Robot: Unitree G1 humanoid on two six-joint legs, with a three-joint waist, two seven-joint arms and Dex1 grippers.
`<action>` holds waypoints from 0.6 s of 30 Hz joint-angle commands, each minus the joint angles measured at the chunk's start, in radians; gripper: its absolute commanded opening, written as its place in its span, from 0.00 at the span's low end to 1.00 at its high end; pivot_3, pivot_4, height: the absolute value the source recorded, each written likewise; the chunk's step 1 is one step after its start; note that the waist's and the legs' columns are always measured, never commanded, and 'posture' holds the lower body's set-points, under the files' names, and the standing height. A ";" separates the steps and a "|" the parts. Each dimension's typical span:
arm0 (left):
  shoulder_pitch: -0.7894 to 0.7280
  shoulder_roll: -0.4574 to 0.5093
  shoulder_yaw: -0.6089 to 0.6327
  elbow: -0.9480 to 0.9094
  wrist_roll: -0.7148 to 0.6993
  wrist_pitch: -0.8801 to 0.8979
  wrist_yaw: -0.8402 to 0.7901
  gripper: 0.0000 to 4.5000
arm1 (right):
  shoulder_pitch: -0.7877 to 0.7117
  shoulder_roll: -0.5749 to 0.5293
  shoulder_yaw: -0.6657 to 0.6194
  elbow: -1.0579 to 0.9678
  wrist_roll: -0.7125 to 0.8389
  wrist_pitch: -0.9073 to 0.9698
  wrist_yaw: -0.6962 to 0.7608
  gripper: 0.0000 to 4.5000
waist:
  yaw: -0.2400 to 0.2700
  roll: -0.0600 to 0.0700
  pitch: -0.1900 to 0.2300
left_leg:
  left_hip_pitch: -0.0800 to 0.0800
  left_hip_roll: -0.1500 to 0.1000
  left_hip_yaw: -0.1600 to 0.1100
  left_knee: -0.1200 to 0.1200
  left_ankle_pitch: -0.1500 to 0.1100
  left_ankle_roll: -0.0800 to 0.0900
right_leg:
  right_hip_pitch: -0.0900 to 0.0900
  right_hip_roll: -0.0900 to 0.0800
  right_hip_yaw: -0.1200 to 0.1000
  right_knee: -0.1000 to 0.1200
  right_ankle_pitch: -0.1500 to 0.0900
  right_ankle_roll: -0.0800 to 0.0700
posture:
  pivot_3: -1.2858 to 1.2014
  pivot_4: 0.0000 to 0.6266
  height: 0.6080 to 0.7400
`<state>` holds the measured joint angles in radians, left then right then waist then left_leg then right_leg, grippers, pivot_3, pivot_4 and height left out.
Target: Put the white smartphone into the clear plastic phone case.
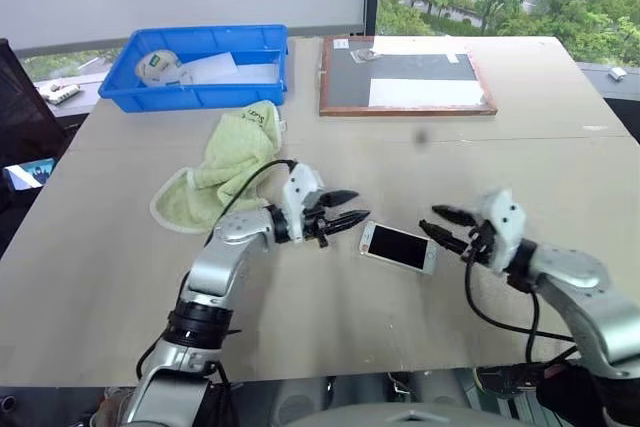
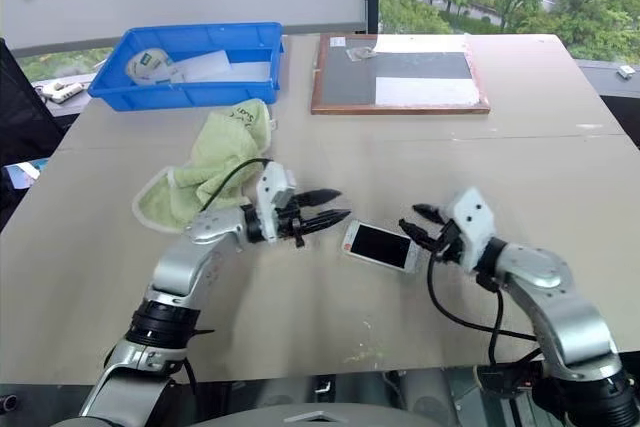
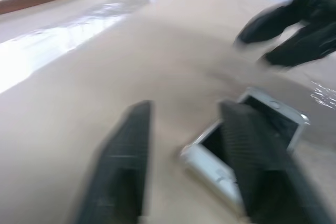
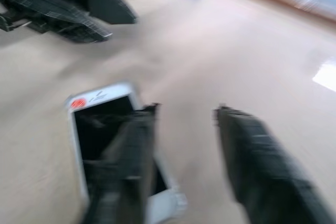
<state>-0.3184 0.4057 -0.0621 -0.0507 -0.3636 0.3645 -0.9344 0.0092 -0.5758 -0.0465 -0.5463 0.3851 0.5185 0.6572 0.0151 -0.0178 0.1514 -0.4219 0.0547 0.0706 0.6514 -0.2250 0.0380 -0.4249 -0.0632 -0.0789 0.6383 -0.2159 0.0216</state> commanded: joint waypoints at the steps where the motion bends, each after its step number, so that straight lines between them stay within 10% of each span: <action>1: 0.041 0.020 0.069 -0.099 -0.074 0.035 0.017 0.95 | 0.077 -0.044 -0.116 -0.074 0.045 -0.004 0.022 0.85 | 0.003 0.000 0.001 | 0.000 0.000 0.000 0.000 0.000 0.000 | 0.000 0.000 0.000 0.000 -0.001 -0.001 | 0.52 0.24 1.00; 3: 0.082 0.036 0.098 -0.142 -0.084 0.041 0.036 1.00 | 0.146 -0.067 -0.182 -0.099 0.058 -0.018 0.039 0.96 | 0.003 0.000 0.002 | -0.001 0.000 0.000 0.000 0.000 0.000 | 0.000 -0.001 0.000 0.000 -0.002 -0.003 | 0.52 0.24 1.00; 18: 0.445 0.222 0.255 -0.354 -0.191 0.069 -0.004 1.00 | 0.624 -0.048 -0.503 -0.142 0.045 -0.248 0.183 0.96 | 0.000 0.002 0.005 | 0.001 0.001 0.001 0.000 -0.003 -0.005 | -0.003 -0.008 0.001 0.000 -0.002 -0.004 | 0.52 0.24 1.00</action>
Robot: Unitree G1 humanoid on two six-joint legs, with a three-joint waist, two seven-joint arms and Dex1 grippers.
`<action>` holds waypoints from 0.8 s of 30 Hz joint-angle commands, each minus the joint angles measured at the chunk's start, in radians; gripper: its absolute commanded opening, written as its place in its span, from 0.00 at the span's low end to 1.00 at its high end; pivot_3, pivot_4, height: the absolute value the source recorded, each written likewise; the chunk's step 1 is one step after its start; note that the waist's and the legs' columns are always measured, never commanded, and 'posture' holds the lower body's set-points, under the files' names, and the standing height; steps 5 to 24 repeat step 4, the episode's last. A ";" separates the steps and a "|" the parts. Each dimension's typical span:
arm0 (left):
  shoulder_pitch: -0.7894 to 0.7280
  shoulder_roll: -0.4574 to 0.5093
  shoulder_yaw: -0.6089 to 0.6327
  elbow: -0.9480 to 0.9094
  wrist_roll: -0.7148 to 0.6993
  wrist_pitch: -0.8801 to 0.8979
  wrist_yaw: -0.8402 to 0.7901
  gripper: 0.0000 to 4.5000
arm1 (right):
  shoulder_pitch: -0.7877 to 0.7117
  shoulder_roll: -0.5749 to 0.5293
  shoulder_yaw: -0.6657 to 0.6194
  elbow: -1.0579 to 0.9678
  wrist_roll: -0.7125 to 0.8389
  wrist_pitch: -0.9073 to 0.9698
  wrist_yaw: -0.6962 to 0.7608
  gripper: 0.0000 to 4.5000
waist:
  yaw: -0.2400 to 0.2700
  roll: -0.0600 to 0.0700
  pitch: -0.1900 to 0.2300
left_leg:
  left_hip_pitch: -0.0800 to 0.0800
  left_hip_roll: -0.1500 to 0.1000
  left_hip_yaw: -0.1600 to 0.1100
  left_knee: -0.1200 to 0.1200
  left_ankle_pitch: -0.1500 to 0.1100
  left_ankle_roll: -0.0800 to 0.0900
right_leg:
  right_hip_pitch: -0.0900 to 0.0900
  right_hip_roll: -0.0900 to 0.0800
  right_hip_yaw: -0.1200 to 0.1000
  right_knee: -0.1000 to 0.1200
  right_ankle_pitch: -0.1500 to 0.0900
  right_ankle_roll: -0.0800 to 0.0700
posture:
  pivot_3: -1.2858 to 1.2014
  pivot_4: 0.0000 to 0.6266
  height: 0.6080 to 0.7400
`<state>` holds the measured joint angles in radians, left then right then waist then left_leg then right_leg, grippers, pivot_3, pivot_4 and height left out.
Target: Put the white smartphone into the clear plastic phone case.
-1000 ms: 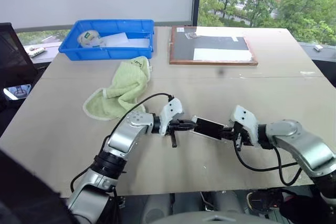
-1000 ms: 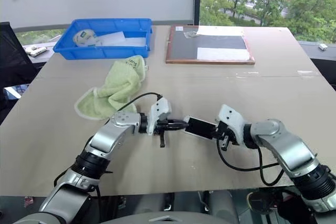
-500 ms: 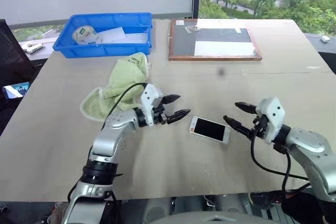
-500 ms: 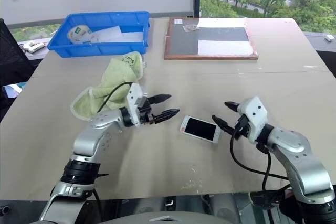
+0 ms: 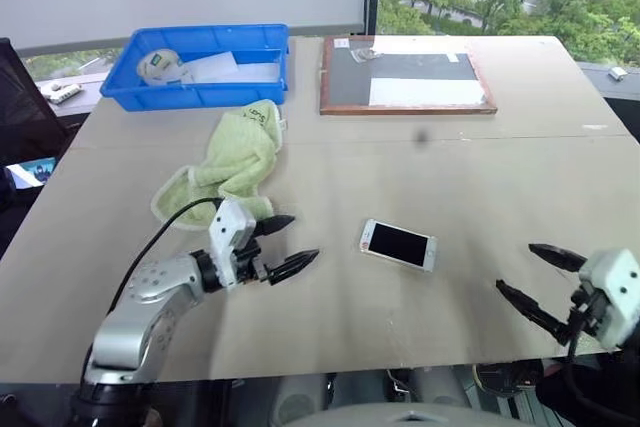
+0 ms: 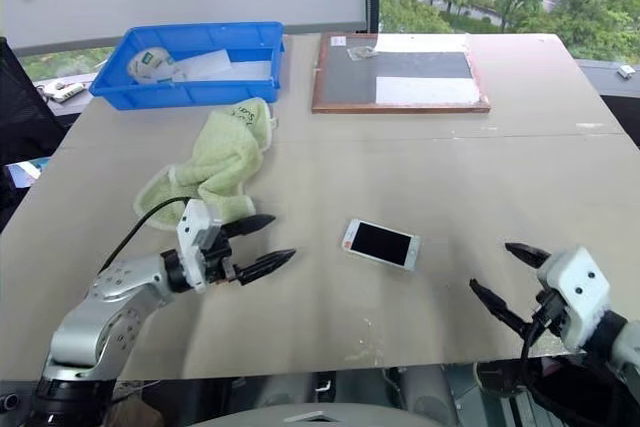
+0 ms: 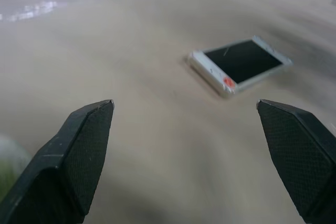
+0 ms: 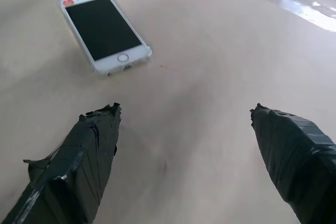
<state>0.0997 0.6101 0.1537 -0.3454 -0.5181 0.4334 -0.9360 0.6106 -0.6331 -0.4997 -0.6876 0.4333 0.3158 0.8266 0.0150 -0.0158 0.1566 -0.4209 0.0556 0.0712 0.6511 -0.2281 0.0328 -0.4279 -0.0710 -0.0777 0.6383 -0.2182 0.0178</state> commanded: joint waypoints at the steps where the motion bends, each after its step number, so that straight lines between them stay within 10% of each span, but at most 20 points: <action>1: 0.038 0.021 0.045 -0.066 -0.041 -0.001 -0.001 1.00 | 0.027 0.011 -0.052 0.006 -0.002 -0.052 0.015 0.96 | 0.000 0.000 0.000 | 0.000 0.000 0.000 0.000 0.000 0.000 | 0.000 0.000 0.000 0.000 0.000 0.000 | 0.52 0.24 1.00; 24: 0.061 0.019 0.048 -0.076 -0.038 -0.012 0.012 1.00 | 0.024 0.009 -0.049 0.033 -0.010 -0.074 0.019 0.96 | 0.000 0.001 0.001 | 0.000 0.000 0.000 0.000 0.000 0.000 | 0.000 -0.001 0.003 0.000 0.000 0.000 | 0.52 0.24 1.00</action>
